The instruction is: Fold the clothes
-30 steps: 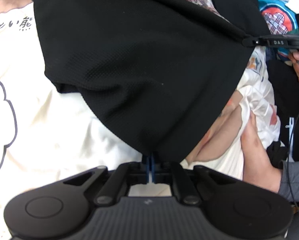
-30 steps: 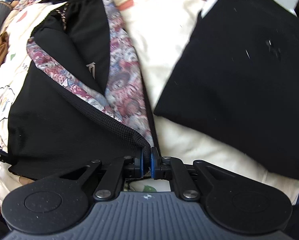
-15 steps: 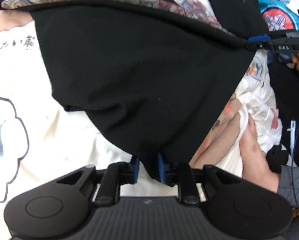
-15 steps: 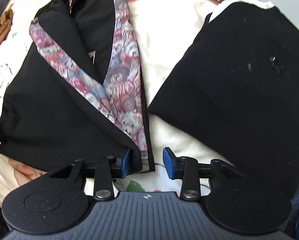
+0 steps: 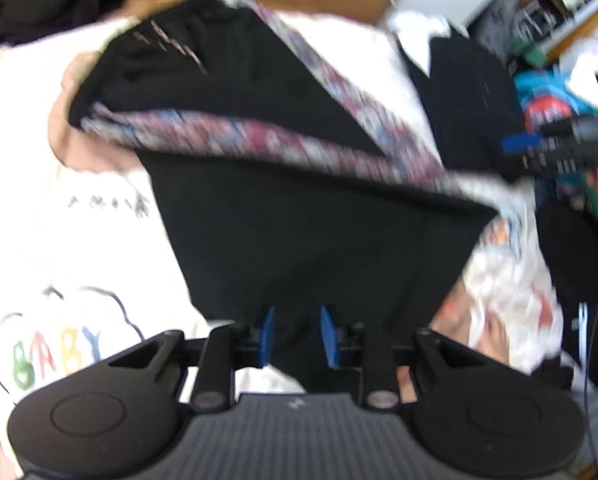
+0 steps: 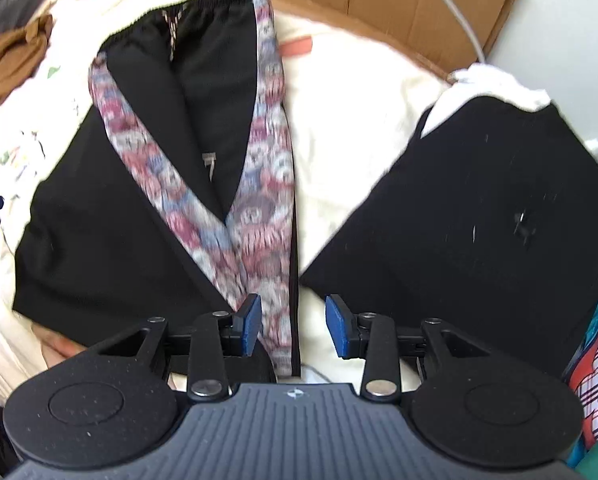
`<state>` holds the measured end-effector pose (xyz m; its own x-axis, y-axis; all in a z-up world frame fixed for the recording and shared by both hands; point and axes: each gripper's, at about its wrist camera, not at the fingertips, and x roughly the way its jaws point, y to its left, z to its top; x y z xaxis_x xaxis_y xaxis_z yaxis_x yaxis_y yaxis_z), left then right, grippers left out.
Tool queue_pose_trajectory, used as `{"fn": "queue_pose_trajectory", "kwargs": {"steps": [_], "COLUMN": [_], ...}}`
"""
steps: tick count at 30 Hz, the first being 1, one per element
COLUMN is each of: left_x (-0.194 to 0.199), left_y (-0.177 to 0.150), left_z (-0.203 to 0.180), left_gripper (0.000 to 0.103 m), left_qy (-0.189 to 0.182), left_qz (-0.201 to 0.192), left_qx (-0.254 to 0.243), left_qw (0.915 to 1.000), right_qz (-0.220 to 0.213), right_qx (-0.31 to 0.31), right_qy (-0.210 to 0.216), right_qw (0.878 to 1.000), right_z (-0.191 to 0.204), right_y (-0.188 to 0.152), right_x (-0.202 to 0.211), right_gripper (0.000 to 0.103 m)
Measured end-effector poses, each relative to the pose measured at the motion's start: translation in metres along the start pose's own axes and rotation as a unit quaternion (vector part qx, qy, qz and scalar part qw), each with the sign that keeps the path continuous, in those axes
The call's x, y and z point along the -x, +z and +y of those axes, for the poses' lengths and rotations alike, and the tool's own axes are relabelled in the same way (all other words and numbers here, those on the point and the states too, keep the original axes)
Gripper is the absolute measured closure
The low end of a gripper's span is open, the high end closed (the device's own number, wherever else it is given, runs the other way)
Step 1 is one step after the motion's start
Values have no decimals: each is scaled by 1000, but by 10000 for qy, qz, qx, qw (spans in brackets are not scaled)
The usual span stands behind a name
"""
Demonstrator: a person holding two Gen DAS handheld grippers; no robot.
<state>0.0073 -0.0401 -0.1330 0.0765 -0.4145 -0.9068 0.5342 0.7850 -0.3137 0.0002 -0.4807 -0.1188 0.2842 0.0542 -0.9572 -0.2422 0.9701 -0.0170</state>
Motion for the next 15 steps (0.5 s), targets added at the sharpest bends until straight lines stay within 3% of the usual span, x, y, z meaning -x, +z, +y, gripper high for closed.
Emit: {"fn": "queue_pose_trajectory", "kwargs": {"steps": [9,15], "left_x": [-27,-23], "left_y": [39,52], "left_z": [13,53], "left_gripper": [69,65], "left_qy": [102,98], "left_qz": [-357,-485], "left_qx": [622,1002], "left_qw": [9974,9937], "right_qz": [-142,-147], "right_qx": [221,266], "right_qy": [124,123], "right_qw": [9996,9995], "right_z": [31,43], "right_y": [23,32], "right_x": [-7,-26], "right_gripper": [63,63]}}
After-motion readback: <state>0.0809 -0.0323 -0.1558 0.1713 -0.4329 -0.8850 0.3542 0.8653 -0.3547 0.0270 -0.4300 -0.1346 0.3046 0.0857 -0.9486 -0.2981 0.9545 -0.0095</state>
